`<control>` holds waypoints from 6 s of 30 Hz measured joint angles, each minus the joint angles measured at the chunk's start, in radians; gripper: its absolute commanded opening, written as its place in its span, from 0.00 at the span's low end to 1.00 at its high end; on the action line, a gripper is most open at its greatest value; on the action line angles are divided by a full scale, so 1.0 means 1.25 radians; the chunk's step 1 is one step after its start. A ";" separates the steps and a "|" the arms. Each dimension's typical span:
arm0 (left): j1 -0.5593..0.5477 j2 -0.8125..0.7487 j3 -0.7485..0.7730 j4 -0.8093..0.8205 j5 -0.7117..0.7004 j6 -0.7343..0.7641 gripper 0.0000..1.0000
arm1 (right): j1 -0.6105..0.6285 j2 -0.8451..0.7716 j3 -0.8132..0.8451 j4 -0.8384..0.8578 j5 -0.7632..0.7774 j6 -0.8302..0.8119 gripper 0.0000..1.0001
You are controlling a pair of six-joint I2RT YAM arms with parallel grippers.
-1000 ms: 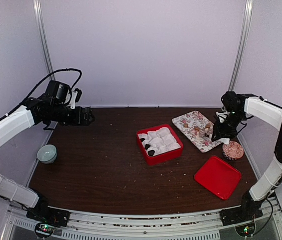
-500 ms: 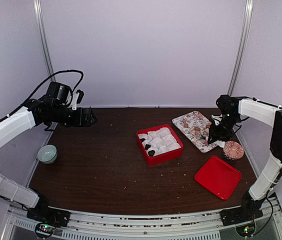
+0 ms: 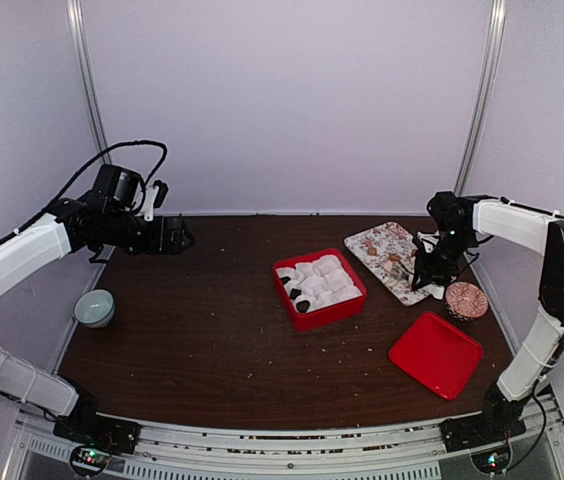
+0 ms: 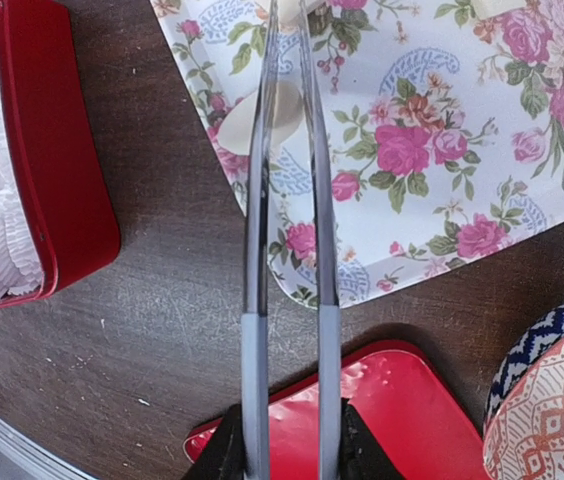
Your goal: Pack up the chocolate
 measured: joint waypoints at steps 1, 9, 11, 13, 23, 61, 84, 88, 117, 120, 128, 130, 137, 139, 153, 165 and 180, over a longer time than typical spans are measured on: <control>0.000 0.000 -0.001 0.000 0.001 0.000 0.98 | 0.001 -0.001 -0.006 0.001 -0.001 0.001 0.25; 0.000 0.000 -0.006 0.002 0.009 0.003 0.98 | 0.002 -0.036 -0.050 -0.002 -0.010 0.005 0.35; 0.000 0.000 -0.007 0.002 0.011 0.004 0.98 | 0.002 -0.049 -0.058 -0.003 -0.011 0.007 0.36; 0.000 0.000 -0.007 0.002 0.014 0.004 0.98 | 0.002 -0.059 -0.064 -0.004 -0.013 0.010 0.36; 0.000 0.000 -0.007 0.002 0.017 0.010 0.98 | 0.002 -0.073 -0.080 -0.003 -0.012 0.017 0.35; 0.005 -0.016 -0.030 0.007 0.015 0.012 0.98 | 0.090 -0.059 0.088 -0.116 0.125 0.011 0.24; 0.017 0.018 -0.030 0.009 0.024 0.012 0.98 | 0.297 0.097 0.293 -0.070 -0.013 0.059 0.24; 0.019 0.027 -0.028 0.009 0.030 0.012 0.98 | 0.306 0.137 0.308 -0.056 -0.019 0.069 0.25; 0.035 0.031 -0.027 0.008 0.033 0.012 0.98 | 0.308 0.236 0.382 -0.027 -0.048 0.073 0.39; 0.036 0.031 -0.027 0.008 0.033 0.012 0.98 | 0.308 0.236 0.382 -0.032 -0.047 0.072 0.38; 0.037 0.031 -0.027 0.008 0.034 0.013 0.98 | 0.296 0.155 0.341 -0.051 -0.036 0.071 0.38; 0.037 0.031 -0.027 0.008 0.035 0.014 0.98 | 0.280 0.103 0.322 -0.060 -0.032 0.068 0.38; 0.037 0.031 -0.027 0.009 0.039 0.018 0.98 | 0.157 -0.056 0.216 -0.072 -0.006 0.041 0.38; 0.037 0.030 -0.027 0.009 0.041 0.018 0.98 | 0.120 -0.073 0.180 -0.077 0.005 0.030 0.38; 0.038 0.025 -0.027 0.008 0.052 0.018 0.98 | 0.028 -0.043 0.088 -0.104 0.125 -0.048 0.40; 0.038 0.025 -0.022 0.009 0.057 0.017 0.98 | 0.028 0.058 0.113 -0.103 0.132 -0.077 0.39; 0.038 0.025 -0.022 0.009 0.059 0.009 0.98 | 0.028 0.143 0.206 -0.101 0.143 -0.078 0.38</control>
